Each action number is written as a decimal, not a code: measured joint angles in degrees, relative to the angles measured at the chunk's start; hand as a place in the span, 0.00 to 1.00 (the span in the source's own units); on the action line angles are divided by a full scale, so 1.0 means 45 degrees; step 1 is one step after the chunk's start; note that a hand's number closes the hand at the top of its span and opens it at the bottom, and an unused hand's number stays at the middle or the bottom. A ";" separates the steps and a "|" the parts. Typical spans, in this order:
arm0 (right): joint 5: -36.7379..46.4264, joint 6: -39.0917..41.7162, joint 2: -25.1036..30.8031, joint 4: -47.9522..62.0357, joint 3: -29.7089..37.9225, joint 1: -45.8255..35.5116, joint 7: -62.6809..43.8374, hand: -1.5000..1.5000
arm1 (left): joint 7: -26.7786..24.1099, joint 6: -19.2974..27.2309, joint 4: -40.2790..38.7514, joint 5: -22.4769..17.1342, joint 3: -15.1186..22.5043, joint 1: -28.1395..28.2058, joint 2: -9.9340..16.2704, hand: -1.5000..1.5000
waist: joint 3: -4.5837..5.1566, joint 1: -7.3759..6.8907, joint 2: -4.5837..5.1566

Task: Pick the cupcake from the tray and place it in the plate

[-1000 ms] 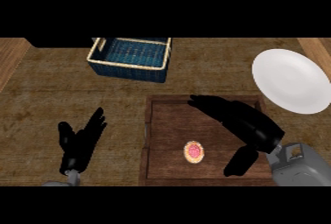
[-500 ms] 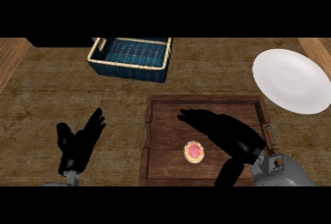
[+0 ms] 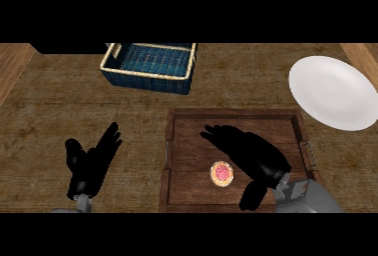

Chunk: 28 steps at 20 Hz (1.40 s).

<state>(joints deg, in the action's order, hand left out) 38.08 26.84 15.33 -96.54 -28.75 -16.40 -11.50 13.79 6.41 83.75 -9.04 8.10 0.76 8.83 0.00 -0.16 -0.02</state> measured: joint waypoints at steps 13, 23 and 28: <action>0.2391 -0.0135 -0.1239 0.1954 -0.0109 0.0169 0.1316 1.00 | -0.0154 -0.0535 -0.0305 0.0358 -0.0546 0.0030 -0.0359 0.50 | 0.0014 -0.0004 -0.0018; 0.4199 -0.0939 -0.1247 0.2916 -0.0223 -0.0040 0.3063 1.00 | -0.0303 -0.1017 -0.0508 0.0384 -0.0992 0.0045 -0.0378 0.50 | 0.0001 -0.0002 -0.0003; 0.4308 -0.2006 -0.1468 0.2530 0.0343 0.0133 0.3588 1.00 | -0.0416 -0.1010 -0.0547 0.0537 -0.0985 0.0116 -0.0498 0.50 | -0.0002 0.0018 -0.0003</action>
<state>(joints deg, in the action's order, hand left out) 57.47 17.81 8.72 -85.15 -27.20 -15.80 4.65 11.92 1.86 81.28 -6.62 3.67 1.28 6.58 -0.01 -0.08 -0.03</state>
